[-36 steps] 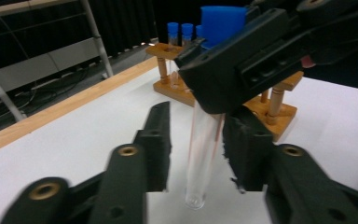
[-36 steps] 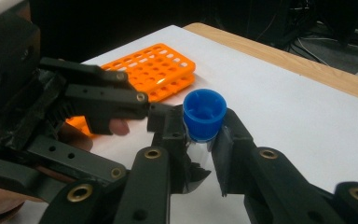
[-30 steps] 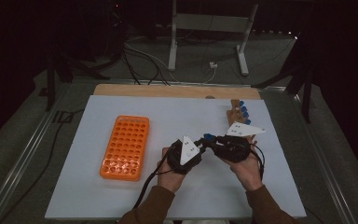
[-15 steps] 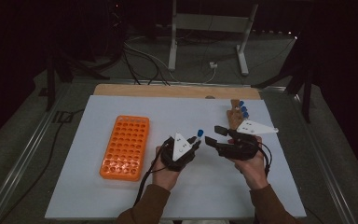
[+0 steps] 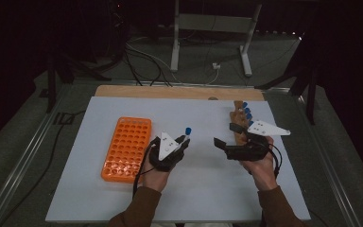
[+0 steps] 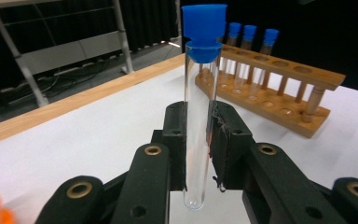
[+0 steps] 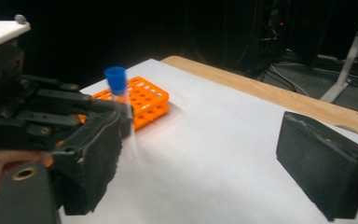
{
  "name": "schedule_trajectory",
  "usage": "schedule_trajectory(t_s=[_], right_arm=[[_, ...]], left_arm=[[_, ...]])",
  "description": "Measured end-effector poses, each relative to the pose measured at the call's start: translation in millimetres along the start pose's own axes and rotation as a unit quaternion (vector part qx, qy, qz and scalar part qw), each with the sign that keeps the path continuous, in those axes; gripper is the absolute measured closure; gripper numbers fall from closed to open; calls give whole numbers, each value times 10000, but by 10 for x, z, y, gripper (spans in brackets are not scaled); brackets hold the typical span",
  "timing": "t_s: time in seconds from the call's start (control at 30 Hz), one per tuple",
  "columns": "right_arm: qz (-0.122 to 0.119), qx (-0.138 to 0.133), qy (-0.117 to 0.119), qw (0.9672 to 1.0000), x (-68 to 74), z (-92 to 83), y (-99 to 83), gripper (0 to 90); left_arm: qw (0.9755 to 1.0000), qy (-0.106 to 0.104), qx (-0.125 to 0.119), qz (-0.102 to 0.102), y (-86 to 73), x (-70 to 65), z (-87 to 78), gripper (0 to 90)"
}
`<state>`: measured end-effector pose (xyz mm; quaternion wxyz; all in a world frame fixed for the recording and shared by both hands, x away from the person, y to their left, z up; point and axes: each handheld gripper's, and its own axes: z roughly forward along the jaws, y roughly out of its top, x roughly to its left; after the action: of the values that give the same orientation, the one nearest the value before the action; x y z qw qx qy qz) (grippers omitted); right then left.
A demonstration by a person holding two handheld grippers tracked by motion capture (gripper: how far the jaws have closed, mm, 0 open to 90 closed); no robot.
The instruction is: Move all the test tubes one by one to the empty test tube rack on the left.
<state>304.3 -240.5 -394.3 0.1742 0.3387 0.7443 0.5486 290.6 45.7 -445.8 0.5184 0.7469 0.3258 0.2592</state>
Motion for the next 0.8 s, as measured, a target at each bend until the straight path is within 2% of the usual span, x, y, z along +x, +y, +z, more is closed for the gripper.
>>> schedule_trajectory(t_s=[0.33, 0.53, 0.8], right_arm=[[110, 7, -80, 9999, -100, -60, -28, 52], [111, 6, -95, 9999, -118, -78, -36, 47], [139, 23, -115, 9998, -126, -81, -47, 43]], left_arm=[[9997, 164, 14, -198, -170, 284, -369, 780], [9989, 322, 35, -331, -304, 450, -630, 780], [9976, 395, 68, -566, -497, 566, -863, 780]])
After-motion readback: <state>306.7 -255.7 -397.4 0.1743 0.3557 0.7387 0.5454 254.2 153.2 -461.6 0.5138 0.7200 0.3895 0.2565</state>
